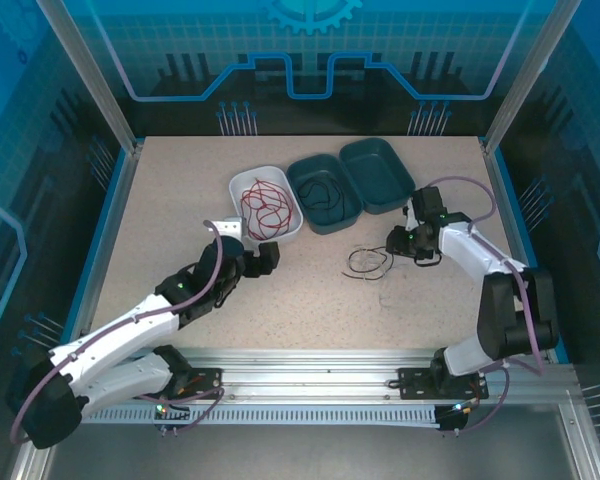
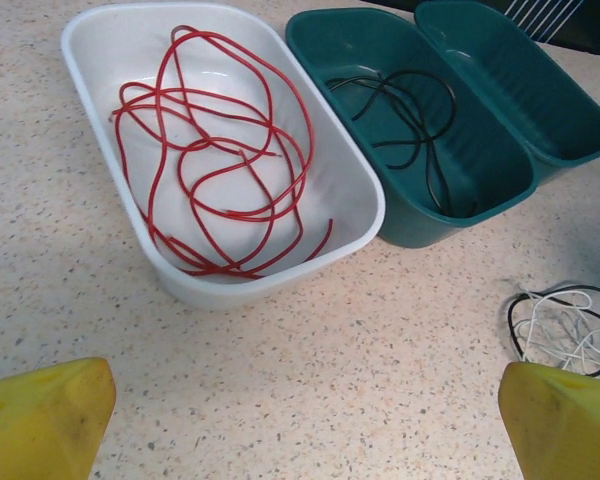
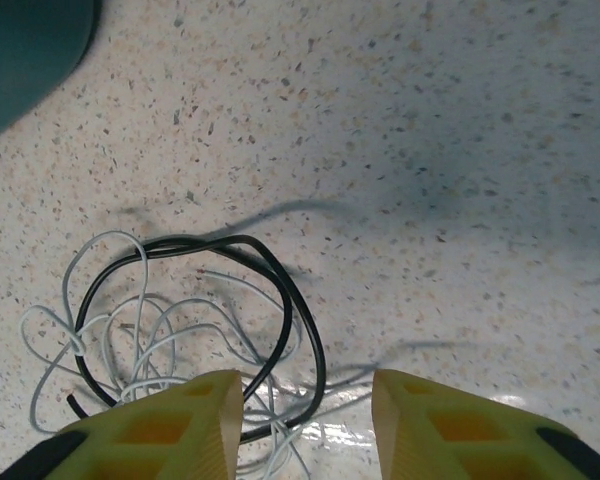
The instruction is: Untangle the cables
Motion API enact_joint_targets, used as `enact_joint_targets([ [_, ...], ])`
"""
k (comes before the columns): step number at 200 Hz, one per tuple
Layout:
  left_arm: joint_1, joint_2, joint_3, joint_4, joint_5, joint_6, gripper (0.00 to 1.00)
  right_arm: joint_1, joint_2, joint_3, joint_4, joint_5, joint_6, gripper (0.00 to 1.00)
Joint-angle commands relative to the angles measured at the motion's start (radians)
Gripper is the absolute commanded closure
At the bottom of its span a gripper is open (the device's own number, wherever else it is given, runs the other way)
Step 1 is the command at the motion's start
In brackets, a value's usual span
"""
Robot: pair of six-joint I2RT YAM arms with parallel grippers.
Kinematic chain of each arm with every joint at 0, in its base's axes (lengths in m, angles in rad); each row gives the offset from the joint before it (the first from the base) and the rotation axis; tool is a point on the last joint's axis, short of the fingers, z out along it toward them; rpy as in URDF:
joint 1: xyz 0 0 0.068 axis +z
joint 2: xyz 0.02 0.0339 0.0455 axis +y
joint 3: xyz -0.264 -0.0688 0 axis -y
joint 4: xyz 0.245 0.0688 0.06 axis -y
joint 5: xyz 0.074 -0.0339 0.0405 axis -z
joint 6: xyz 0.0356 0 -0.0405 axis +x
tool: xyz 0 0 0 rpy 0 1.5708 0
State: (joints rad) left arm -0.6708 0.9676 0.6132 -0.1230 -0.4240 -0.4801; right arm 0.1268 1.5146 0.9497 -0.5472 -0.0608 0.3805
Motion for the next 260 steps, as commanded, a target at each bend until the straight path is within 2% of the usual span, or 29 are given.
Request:
enact_joint_targets([
  [1,0.001,-0.017,-0.018,0.006,-0.046,-0.031,0.01,-0.016,0.062,0.035,0.020,-0.053,-0.026,0.66],
  [56,0.009,-0.013,-0.015,-0.021,-0.060,-0.055,0.01,-0.018,0.199,0.068,0.060,-0.103,-0.030,0.78],
  [87,0.012,-0.023,-0.025,-0.027,-0.058,-0.065,0.01,-0.015,0.195,0.062,0.067,-0.104,-0.036,0.90],
  [95,0.012,-0.024,-0.028,-0.027,-0.057,-0.069,0.01,-0.014,0.177,0.059,0.063,-0.100,-0.042,0.93],
  [123,0.015,-0.026,-0.034,-0.014,-0.052,-0.071,0.01,0.020,0.079,0.054,0.018,-0.019,-0.072,0.94],
  [153,0.016,-0.025,-0.039,0.009,-0.036,-0.067,0.01,0.116,-0.059,0.068,-0.051,0.139,-0.109,0.94],
  [181,0.021,-0.023,-0.041,0.028,-0.013,-0.059,0.01,0.202,-0.174,0.091,-0.099,0.233,-0.126,0.94],
  [218,0.022,-0.015,-0.043,0.067,0.060,-0.027,0.01,0.310,-0.318,0.135,-0.124,0.266,-0.161,0.94],
  [260,0.022,0.007,-0.042,0.178,0.229,0.020,0.01,0.408,-0.408,0.213,-0.161,0.270,-0.187,0.93],
])
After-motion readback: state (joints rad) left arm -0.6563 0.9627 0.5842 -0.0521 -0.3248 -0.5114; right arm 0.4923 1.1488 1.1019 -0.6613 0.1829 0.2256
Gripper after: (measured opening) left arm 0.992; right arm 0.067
